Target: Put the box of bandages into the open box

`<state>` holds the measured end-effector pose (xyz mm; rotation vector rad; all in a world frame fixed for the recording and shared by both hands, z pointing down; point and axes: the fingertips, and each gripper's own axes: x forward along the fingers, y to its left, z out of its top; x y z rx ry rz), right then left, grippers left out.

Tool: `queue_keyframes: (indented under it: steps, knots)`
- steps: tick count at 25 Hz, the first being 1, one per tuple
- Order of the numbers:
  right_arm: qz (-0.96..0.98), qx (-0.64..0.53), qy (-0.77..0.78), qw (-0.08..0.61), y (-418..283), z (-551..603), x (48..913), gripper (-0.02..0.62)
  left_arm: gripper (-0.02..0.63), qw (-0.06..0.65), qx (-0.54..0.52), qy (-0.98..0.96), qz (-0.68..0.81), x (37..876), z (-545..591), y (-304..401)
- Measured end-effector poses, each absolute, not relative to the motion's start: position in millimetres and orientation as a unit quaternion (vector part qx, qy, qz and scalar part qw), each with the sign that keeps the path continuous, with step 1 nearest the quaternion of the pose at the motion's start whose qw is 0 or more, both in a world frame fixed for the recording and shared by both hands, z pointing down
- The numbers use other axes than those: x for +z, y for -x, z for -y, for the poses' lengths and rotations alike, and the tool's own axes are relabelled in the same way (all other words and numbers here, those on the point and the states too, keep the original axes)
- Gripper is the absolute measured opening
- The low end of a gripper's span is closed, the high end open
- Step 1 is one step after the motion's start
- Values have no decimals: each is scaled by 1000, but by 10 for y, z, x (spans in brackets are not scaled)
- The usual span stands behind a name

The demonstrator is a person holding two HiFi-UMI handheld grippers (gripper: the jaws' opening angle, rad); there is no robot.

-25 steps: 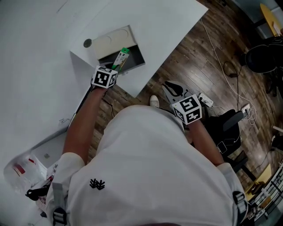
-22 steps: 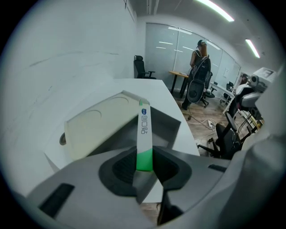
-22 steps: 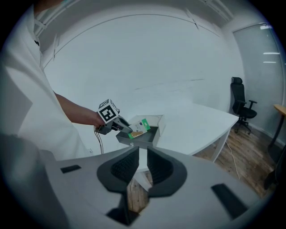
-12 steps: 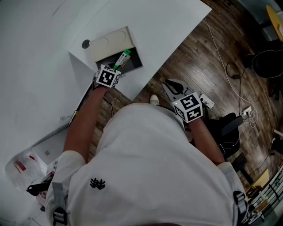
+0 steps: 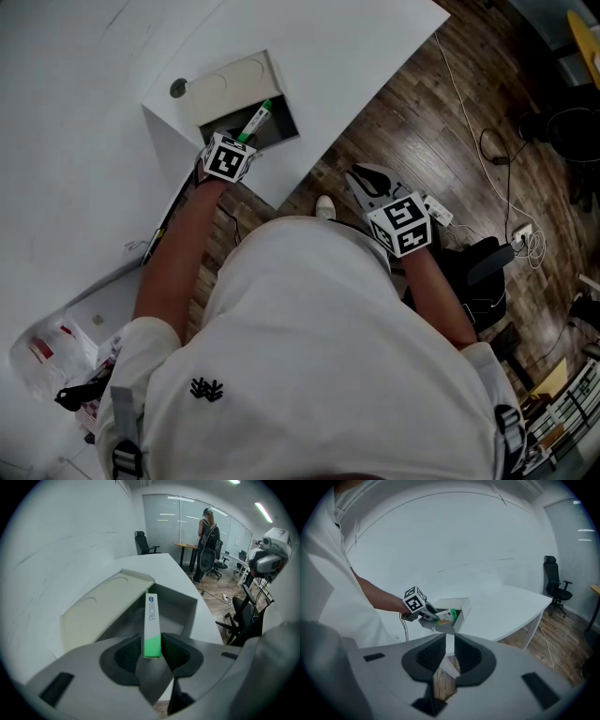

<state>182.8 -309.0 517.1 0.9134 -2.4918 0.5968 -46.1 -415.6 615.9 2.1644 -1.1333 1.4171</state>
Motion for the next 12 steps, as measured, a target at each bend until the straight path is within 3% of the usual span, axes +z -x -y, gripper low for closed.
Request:
queue_keyframes:
  steps: [12]
  knots:
    - [900,203,-320,215,-1679,2949,5138,58,173,158,453,-775,410,5911,3968,525]
